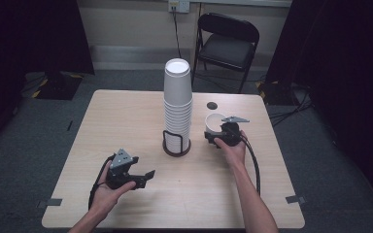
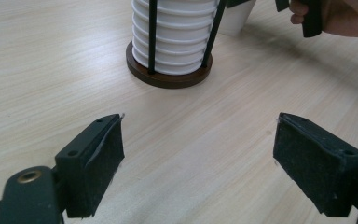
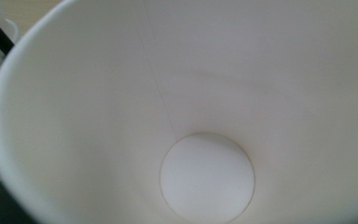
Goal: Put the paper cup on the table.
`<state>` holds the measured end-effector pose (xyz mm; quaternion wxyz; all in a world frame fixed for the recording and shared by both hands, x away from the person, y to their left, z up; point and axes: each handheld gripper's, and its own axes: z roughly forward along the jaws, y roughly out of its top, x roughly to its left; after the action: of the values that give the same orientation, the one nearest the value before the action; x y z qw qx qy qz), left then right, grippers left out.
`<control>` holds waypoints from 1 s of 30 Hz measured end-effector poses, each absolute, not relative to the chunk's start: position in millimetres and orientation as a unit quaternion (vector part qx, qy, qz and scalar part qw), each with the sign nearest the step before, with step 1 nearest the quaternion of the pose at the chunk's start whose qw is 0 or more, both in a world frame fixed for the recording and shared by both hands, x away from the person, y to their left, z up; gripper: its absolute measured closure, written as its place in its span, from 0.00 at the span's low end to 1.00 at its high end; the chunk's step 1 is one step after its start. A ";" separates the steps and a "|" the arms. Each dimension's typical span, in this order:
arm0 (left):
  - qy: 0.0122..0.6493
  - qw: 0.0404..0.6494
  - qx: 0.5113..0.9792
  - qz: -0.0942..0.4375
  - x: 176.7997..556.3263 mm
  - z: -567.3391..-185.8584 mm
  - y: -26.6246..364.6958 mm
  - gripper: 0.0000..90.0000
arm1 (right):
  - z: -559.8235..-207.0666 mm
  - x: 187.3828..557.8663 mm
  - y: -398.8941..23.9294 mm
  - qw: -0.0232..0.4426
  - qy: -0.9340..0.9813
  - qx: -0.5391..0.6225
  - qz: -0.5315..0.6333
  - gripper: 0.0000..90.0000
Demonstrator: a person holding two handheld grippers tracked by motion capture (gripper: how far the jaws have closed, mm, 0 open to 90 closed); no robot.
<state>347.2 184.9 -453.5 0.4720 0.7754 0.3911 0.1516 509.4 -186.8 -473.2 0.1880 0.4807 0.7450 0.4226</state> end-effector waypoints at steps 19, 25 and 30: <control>0.399 0.474 0.769 0.153 349.0 -455.1 185.6 0.18 | -466.1 461.1 -209.4 0.185 0.733 0.483 0.441 0.16; 0.406 0.468 0.768 0.161 349.2 -455.8 187.9 0.18 | -458.5 438.2 -217.6 0.194 0.732 0.478 0.445 0.19; 0.423 0.452 0.766 0.173 350.9 -458.3 190.7 0.18 | -451.1 415.5 -223.9 0.196 0.733 0.473 0.449 0.21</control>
<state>350.9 190.7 -458.3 0.4523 0.7657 0.4234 0.1726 415.5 -223.9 -451.1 0.1959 0.4726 0.7326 0.4489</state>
